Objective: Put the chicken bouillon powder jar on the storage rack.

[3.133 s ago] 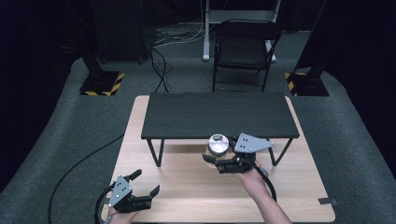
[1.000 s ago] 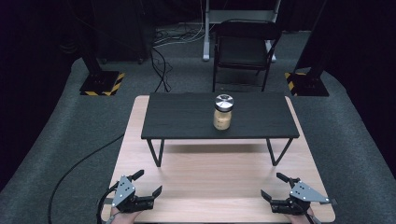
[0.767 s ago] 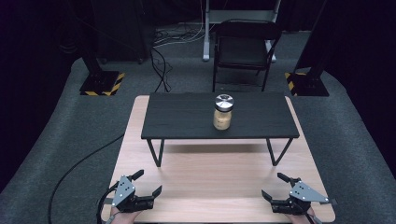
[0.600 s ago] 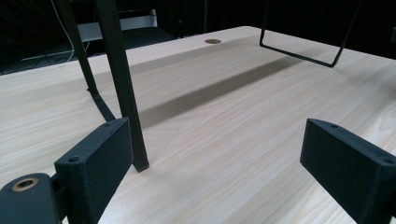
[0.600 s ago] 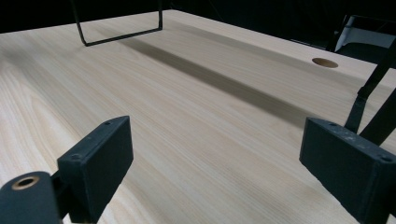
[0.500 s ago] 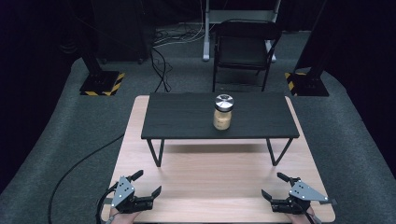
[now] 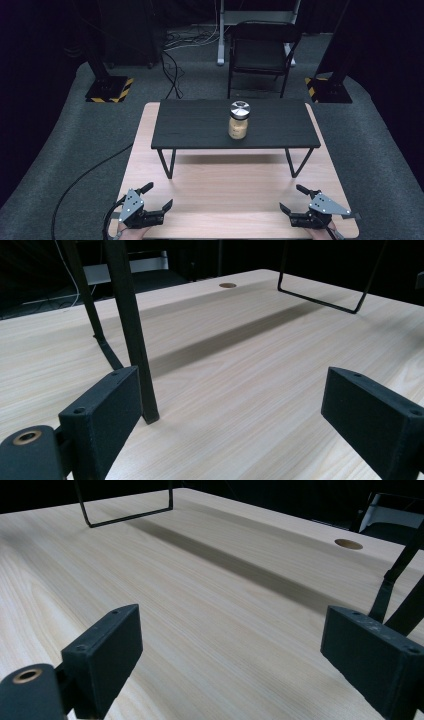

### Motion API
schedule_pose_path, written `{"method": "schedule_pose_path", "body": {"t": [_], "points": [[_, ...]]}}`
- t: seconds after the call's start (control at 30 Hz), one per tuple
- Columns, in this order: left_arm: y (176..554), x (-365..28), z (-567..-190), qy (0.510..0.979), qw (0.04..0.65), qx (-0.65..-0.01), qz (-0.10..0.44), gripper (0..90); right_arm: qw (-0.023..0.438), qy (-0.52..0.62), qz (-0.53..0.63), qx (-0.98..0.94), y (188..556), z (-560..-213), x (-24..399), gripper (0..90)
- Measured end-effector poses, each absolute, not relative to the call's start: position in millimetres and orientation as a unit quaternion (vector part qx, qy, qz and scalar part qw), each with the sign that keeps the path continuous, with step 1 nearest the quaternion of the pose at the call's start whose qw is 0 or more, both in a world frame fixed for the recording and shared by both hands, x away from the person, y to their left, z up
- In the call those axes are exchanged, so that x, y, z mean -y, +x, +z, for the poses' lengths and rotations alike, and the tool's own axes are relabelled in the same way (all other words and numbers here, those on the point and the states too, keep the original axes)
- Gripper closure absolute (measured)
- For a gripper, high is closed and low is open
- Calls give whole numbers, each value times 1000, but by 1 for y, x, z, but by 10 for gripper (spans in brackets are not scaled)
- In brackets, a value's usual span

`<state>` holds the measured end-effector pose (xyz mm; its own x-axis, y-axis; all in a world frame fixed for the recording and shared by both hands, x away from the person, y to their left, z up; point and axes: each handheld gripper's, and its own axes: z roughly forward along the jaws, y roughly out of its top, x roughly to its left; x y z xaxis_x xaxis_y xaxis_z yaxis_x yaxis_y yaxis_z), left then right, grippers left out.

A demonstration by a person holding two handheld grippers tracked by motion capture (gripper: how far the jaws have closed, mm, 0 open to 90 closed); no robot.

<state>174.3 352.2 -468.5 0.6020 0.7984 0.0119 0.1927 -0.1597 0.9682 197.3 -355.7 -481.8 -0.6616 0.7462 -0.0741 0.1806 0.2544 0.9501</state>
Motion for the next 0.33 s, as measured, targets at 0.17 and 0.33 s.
{"method": "schedule_pose_path", "body": {"t": [0.17,0.33], "points": [[175,-353,-468,710,547,-349,275,95,270,313,526,-744,197,-482,356,87],[175,-352,-468,710,547,-348,276,97,271,310,525,-745,197,-481,355,87]]}}
